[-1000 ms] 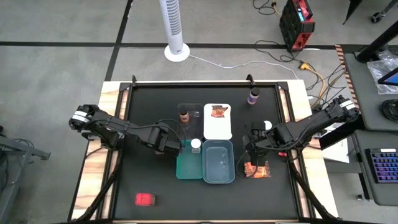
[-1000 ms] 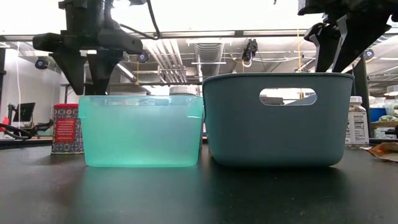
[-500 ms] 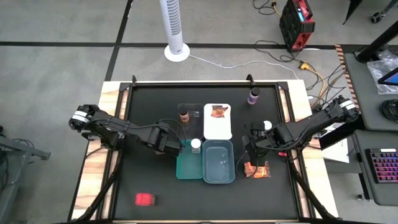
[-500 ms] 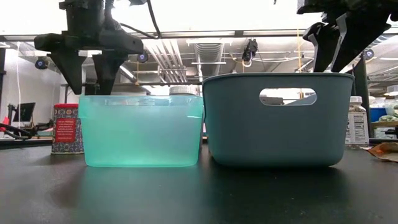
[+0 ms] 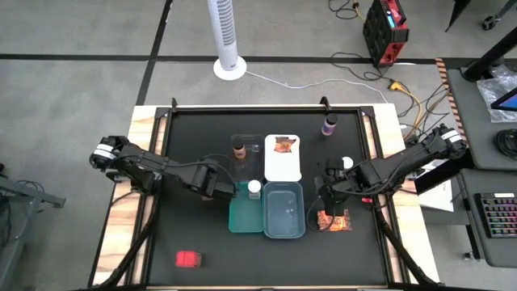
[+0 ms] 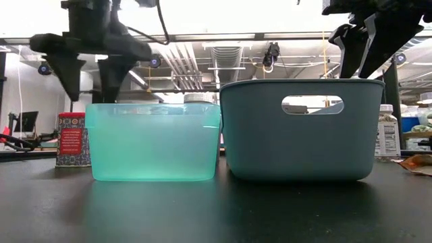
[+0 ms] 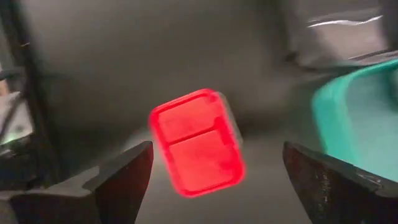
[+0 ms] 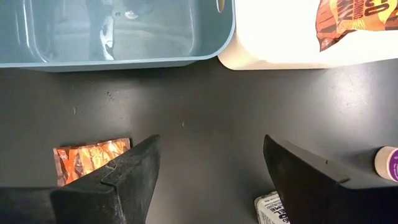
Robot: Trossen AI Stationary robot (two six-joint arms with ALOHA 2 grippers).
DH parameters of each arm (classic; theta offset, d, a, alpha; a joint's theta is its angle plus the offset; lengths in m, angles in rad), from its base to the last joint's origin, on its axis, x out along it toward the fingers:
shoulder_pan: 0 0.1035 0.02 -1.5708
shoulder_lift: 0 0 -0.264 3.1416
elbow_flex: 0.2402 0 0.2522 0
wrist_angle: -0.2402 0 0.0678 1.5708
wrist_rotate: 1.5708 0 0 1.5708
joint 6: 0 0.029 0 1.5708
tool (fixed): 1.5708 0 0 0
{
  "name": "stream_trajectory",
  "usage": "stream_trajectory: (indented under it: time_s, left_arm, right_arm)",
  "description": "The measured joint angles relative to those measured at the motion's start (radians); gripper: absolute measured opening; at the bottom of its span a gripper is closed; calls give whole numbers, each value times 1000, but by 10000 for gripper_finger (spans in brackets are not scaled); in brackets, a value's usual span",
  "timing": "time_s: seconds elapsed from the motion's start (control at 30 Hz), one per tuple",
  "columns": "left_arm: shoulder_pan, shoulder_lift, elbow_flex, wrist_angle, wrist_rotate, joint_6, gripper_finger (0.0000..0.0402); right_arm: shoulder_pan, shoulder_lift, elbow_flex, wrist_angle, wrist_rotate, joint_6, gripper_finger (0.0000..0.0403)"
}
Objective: Sort spices by type
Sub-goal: Put the top red seasoning can into the blue bin
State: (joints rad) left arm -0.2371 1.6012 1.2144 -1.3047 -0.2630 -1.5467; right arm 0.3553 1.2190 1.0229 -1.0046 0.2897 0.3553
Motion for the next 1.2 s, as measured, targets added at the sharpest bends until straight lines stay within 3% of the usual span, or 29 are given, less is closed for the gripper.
stream_trajectory:
  time_s: [0.63, 0.83, 1.07, 1.2]
  left_arm:
    - [-28, 3, -13, -30, 1, -119, 338]
    - [-26, 3, -124, 41, 71, -115, 338]
    - [-24, 1, -217, 231, 71, -60, 338]
    - [-25, 0, -226, 234, 72, -41, 329]
  right_arm:
    - [0, 0, 0, 1, 0, -11, 273]
    - [0, 0, 0, 2, 0, -13, 282]
    - [0, 0, 0, 4, 0, -15, 279]
    - [0, 0, 0, 9, 0, -15, 277]
